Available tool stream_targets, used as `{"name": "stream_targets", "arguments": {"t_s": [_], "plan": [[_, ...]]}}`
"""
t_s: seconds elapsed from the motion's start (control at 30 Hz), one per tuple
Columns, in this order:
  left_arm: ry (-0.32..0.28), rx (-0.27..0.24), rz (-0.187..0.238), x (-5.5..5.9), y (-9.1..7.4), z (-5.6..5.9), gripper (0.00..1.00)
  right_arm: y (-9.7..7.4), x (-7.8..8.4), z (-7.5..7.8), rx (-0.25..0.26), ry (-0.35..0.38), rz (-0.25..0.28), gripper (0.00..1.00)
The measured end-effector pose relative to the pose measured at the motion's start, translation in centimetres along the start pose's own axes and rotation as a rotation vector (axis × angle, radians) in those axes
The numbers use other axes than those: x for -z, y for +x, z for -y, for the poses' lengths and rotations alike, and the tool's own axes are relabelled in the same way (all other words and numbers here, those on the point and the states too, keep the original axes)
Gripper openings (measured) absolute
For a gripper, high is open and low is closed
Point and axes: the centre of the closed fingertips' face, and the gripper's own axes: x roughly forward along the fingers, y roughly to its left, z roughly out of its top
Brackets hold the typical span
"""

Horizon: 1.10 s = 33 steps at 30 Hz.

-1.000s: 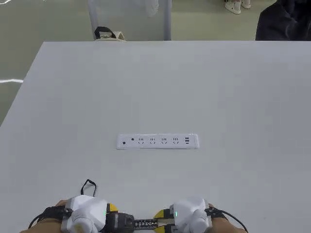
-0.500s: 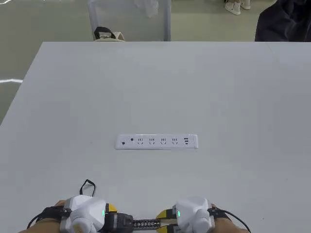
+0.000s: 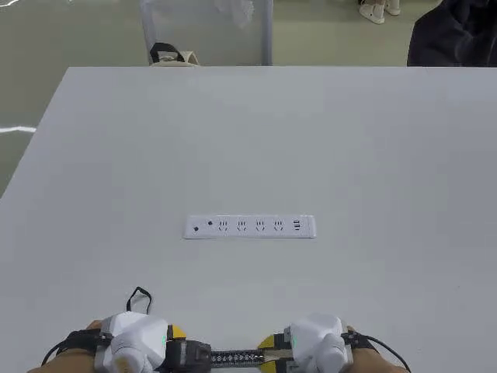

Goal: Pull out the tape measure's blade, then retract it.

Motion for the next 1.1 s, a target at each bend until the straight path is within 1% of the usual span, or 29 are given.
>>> {"name": "stream_targets", "arguments": {"t_s": [0.53,0.8,1.1], "plan": [[-0.001,0.001,-0.005,-0.3,-0.1,0.1,0.34,-1.1,0.8,0.1,0.007,0.01,-0.003,0.1],[-0.003,0.0,-0.006,0.1,0.1,-0.1,0.34,-1.4,0.9,0.1,0.006,0.015,-0.001,0.1],[-0.003,-0.001,-0.009,-0.2,-0.1,0.0,0.34,-2.1,1.6,0.1,0.011,0.022,-0.008,0.1]]}}
